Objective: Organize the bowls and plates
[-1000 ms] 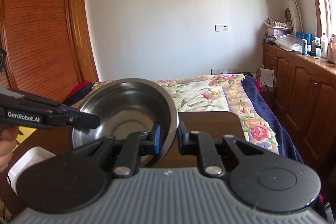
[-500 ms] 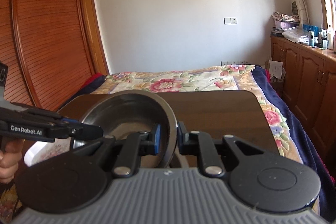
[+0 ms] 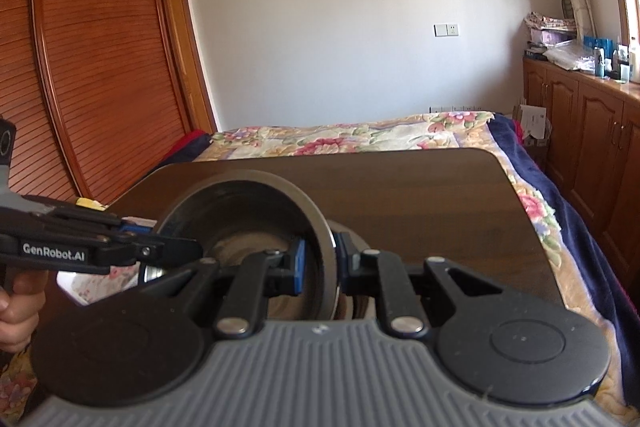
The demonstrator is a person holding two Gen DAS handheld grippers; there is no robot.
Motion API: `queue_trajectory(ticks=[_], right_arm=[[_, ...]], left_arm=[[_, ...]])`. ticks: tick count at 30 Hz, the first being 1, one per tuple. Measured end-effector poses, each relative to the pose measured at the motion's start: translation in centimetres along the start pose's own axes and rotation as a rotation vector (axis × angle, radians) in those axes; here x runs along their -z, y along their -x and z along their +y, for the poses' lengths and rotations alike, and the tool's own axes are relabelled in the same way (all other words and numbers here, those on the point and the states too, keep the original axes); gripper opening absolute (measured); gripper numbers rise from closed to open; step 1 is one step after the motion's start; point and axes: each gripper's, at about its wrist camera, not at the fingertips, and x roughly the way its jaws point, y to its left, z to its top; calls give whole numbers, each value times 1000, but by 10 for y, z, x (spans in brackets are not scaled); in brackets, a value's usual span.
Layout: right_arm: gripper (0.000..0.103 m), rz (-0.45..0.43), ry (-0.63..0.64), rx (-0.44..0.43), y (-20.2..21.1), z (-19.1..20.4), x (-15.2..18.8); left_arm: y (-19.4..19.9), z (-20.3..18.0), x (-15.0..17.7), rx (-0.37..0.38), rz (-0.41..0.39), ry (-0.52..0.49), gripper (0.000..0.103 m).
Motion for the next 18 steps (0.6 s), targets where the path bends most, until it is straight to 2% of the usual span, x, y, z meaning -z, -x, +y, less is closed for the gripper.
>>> queue_trajectory(ticks=[6, 18], right_arm=[[19, -17, -38, -8, -4, -1, 12], [19, -27, -17, 22, -14, 2, 21]], left_arm=[[-9, 3, 6, -32, 19, 6, 16], [-24, 9, 12, -86, 49, 22, 16]])
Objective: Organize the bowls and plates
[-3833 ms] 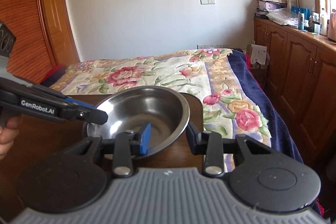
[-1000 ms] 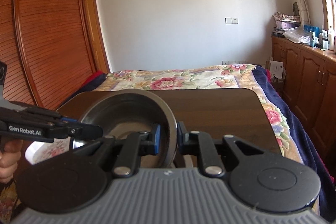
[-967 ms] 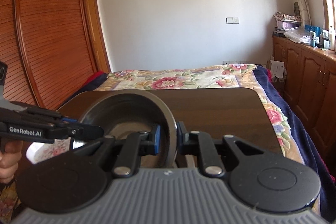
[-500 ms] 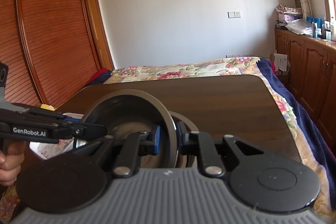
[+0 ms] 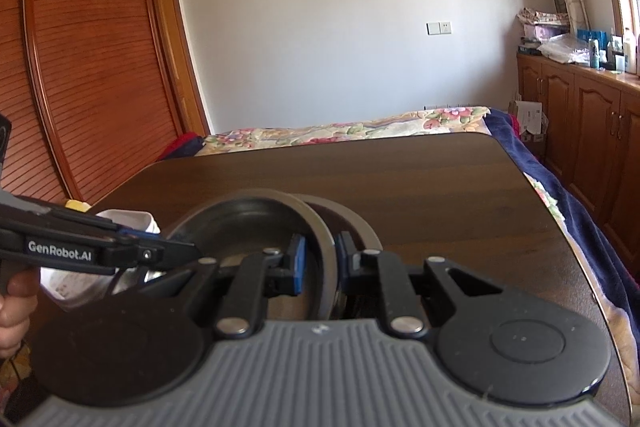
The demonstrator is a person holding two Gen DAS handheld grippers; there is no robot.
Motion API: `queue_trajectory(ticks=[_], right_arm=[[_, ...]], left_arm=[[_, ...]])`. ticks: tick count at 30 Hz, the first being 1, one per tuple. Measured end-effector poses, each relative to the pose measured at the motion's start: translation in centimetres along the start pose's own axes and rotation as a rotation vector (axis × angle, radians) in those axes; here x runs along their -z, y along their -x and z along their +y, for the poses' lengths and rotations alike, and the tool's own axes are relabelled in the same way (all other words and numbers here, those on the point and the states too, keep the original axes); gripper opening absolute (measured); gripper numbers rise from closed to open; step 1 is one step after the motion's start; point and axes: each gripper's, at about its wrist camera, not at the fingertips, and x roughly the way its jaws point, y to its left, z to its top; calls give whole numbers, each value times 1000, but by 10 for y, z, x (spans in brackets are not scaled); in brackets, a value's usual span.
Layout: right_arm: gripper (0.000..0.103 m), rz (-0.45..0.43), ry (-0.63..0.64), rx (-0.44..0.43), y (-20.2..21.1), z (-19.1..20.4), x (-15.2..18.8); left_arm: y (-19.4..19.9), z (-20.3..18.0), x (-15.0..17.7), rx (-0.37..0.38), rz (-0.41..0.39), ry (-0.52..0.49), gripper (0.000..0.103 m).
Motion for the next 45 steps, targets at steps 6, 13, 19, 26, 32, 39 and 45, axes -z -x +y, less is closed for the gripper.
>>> queue_trajectory(ticks=[6, 13, 19, 26, 32, 39, 45], right_arm=[[19, -19, 50, 28, 0, 8, 3], [20, -39, 98, 54, 0, 11, 4], [20, -71, 94, 63, 2, 11, 0], [20, -102, 88, 76, 11, 8, -3], [20, -136, 98, 101, 22, 7, 4], [20, -145, 74, 113, 27, 2, 10], [23, -131, 39, 112, 22, -5, 16]], left_arm=[[2, -1, 0, -27, -11, -4, 16], [3, 0, 2, -48, -31, 4, 16], [11, 4, 7, -29, -81, 43, 16], [26, -1, 13, -35, -145, 45, 16], [37, -2, 22, -66, -187, 29, 16], [43, -4, 31, -94, -216, 16, 19], [43, 0, 41, -96, -227, 13, 55]])
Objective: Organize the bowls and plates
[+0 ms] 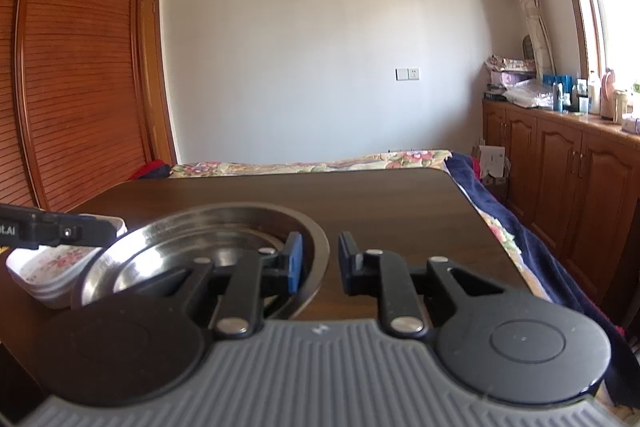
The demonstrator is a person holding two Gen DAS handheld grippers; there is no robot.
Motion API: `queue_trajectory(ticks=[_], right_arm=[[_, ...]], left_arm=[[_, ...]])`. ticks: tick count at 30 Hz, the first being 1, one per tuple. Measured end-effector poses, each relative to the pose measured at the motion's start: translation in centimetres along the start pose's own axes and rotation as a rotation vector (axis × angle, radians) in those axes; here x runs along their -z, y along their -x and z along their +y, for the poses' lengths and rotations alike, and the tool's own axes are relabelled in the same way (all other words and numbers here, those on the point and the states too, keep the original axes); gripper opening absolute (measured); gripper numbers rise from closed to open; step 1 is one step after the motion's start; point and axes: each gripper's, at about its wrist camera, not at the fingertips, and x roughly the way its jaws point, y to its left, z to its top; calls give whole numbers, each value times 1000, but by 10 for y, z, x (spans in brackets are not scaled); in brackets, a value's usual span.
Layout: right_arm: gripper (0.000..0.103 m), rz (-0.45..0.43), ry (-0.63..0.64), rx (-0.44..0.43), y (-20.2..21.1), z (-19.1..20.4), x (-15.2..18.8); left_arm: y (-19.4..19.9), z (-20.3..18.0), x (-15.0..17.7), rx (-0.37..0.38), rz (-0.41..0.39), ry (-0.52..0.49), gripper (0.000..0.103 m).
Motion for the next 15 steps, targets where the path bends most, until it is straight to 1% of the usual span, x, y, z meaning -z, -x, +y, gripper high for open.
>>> queue_trajectory(ticks=[2, 3, 4, 8, 10, 15], right_arm=[[33, 3, -13, -1, -2, -1, 1], [43, 1, -19, -1, -2, -1, 2], [47, 0, -23, -5, -2, -2, 2], [47, 10, -36, -14, -5, -3, 6], [50, 16, -40, -16, -7, -4, 8], [53, 25, -52, -27, -9, 1, 11]], left_arm=[[-2, 0, 2, -2, 3, -1, 57], [-3, 0, 3, -5, 2, 0, 62], [-2, 1, 5, -9, 0, -1, 65], [-6, -1, 9, -7, 6, 0, 65], [-6, -3, 11, -2, 6, -2, 65], [-9, -6, 12, 1, 10, -9, 65]])
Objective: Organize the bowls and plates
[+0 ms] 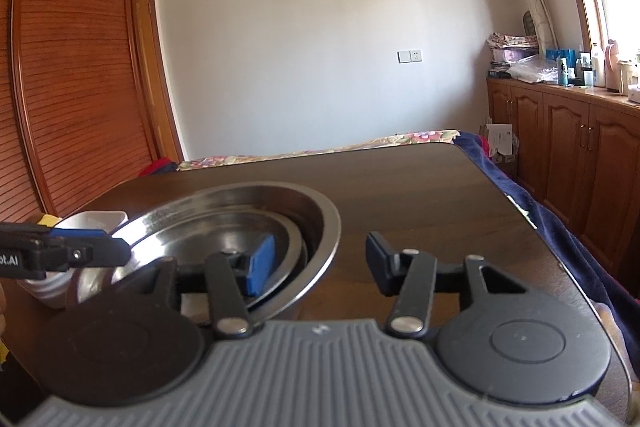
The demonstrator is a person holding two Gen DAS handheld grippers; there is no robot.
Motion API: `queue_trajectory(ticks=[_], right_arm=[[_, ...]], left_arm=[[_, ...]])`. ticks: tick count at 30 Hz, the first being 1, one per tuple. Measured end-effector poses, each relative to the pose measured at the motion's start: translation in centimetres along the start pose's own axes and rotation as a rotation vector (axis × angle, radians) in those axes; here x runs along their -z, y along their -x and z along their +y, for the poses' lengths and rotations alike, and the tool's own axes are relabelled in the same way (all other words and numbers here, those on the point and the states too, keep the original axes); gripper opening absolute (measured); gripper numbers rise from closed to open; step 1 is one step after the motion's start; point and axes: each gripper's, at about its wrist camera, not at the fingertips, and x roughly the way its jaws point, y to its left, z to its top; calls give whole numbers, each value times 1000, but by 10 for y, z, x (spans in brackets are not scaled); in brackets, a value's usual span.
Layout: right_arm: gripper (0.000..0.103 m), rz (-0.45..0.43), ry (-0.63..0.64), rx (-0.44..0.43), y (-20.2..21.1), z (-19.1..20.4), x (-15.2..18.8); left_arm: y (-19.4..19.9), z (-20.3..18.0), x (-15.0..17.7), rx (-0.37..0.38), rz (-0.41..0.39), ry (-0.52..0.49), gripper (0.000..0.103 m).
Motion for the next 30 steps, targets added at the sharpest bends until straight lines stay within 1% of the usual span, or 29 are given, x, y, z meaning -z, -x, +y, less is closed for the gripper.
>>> queue_trajectory(ticks=[1, 4, 11, 15, 19, 24, 26, 28, 30], right_arm=[[56, -2, -1, -1, 0, 0, 0], [59, 0, -9, -8, -2, 3, -1], [61, -3, -13, -21, -4, 5, 0], [63, 5, -12, -27, -4, 5, 0], [63, 7, -11, -24, -5, 7, 0], [63, 8, 5, -30, -5, 8, -2], [61, 12, 5, -32, -6, 8, -3], [46, 19, 7, -34, -8, 8, -3], [42, 18, 10, -26, -7, 9, -2]], left_arm=[[-1, 0, 0, 0, 1, 0, 65], [-3, -2, 1, 1, 4, -6, 65], [-4, -2, 0, 13, 6, -10, 65], [-7, -5, 0, 17, 14, -13, 53], [-9, -7, 1, 21, 24, -17, 44], [-10, -7, 2, 14, 23, -15, 38], [-10, -6, 1, 14, 24, -9, 37], [-10, -5, 1, 16, 23, -6, 36], [-8, -5, 2, 15, 24, -10, 36]])
